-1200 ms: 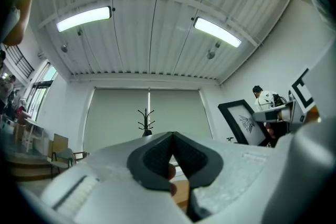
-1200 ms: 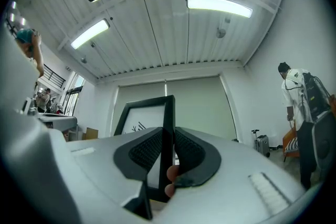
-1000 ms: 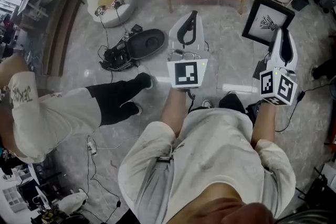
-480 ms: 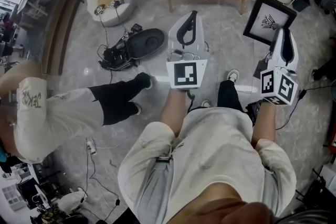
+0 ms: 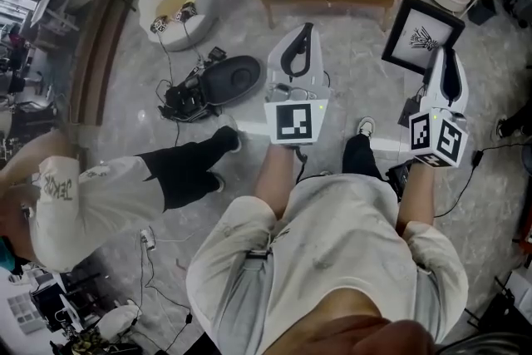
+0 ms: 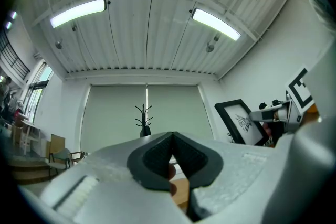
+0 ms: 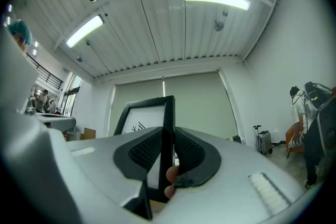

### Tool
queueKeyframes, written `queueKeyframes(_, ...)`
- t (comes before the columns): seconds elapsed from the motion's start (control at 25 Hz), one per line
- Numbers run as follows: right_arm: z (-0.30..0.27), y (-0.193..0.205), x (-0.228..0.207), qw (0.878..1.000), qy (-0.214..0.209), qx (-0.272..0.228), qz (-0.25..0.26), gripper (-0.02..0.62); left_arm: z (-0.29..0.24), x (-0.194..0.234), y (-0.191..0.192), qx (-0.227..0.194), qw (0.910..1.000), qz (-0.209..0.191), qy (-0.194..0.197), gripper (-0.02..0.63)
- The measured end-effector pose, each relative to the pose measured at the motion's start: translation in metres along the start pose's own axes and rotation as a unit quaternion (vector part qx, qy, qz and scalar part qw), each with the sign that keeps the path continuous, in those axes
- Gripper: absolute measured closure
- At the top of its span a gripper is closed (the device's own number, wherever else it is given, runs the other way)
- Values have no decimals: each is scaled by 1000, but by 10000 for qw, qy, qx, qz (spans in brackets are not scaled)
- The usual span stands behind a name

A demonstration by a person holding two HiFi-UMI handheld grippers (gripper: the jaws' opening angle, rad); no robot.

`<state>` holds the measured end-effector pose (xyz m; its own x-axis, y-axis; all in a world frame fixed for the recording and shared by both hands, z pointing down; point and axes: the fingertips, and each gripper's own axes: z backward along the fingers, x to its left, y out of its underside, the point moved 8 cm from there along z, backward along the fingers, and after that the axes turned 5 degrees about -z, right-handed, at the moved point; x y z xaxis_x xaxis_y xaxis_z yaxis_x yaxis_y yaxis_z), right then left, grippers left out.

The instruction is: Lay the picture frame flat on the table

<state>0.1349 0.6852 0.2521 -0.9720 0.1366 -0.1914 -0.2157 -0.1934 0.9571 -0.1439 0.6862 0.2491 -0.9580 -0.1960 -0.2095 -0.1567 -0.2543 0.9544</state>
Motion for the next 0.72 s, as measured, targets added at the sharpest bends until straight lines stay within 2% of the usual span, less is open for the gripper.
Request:
queueKeyframes(0.48, -117, 15, -55, 9999, -74, 131, 42, 520, -125, -24, 18, 23, 10000, -63, 47, 601)
queueKeyframes(0.72, -172, 20, -97, 9997, -41, 236, -72, 520, -191, -46, 27, 282, 9995, -2, 108, 601)
